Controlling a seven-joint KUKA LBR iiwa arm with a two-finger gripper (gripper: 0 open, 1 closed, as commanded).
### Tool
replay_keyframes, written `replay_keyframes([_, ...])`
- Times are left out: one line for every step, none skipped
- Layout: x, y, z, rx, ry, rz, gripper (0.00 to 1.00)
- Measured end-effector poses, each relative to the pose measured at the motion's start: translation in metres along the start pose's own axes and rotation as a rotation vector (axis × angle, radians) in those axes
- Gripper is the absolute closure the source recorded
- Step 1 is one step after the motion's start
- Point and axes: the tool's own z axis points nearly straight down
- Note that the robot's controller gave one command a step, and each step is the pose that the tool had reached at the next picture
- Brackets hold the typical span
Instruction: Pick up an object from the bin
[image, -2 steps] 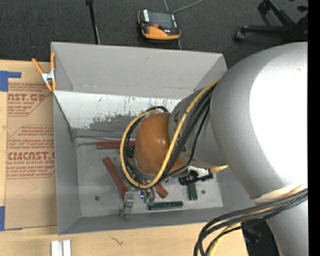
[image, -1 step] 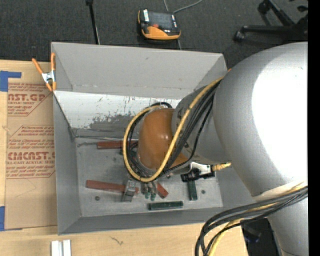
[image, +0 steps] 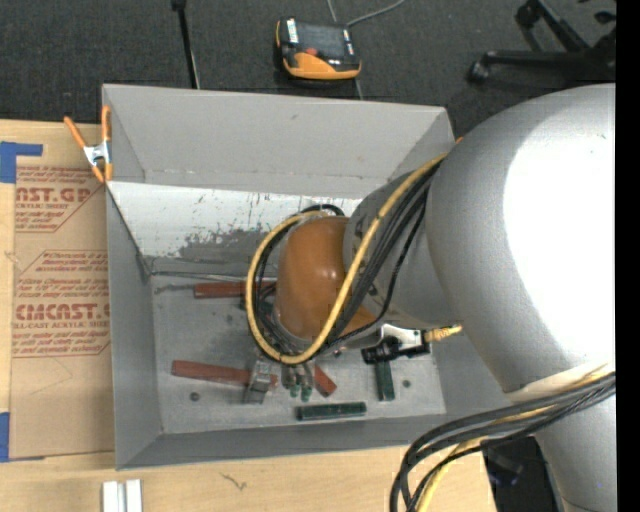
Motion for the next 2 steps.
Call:
replay_keyframes([0.001, 0.0, -0.003, 0.002, 0.004, 0.0, 1.0])
replay_keyframes([0.002, -0.001, -0.017, 0.003, 0.007, 0.0, 1.0])
